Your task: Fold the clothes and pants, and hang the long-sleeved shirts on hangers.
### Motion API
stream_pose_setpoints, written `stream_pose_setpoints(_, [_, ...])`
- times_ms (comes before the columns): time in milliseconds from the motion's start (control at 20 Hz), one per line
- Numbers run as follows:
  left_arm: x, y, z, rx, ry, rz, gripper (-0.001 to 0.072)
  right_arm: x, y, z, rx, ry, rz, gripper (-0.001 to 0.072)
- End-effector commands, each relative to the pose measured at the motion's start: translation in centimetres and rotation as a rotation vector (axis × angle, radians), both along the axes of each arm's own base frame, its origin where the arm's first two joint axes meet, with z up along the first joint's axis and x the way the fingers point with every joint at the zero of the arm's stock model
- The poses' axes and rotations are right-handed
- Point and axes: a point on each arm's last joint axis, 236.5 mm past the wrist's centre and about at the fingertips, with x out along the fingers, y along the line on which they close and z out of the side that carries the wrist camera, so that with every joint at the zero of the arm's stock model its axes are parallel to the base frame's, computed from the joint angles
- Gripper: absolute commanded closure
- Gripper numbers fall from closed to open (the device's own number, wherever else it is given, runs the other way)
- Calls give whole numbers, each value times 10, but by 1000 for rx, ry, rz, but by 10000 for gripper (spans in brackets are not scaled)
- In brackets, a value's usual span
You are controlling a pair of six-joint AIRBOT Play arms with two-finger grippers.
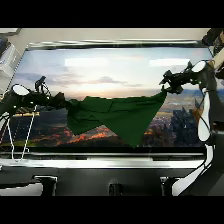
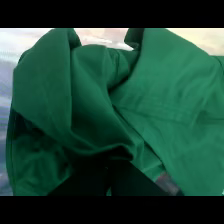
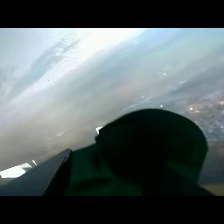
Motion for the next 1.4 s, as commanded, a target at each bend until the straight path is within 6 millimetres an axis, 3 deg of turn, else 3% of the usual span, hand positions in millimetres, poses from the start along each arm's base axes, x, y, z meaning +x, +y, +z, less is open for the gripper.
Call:
stream_pose_setpoints(0, [0,-1,-10,3,11,-3,691,-60,-20,20,24,51,287,231])
stream_pose_setpoints(100, [-1,-1,-10,2,15,-8,691,-104,-34,41,57,102,374,232])
stream_pose_setpoints(200, [-1,-2,-10,2,15,-7,691,-124,-36,55,108,60,337,232])
stream_pose_setpoints(300, [-1,-2,-10,1,14,-7,691,-155,-22,44,135,82,306,230])
stream_pose_setpoints(600, [-4,-5,-9,-9,24,-15,690,-269,82,-20,304,170,311,223])
stream_pose_setpoints(800, [-8,-6,-9,-14,37,-25,690,-323,139,-55,393,254,329,223])
stream_pose_setpoints(1050, [-9,-6,-9,-15,40,-27,690,-331,167,-84,298,242,359,223])
stream_pose_setpoints(1350, [-9,-6,-9,-15,40,-27,690,-310,165,-95,243,215,239,225])
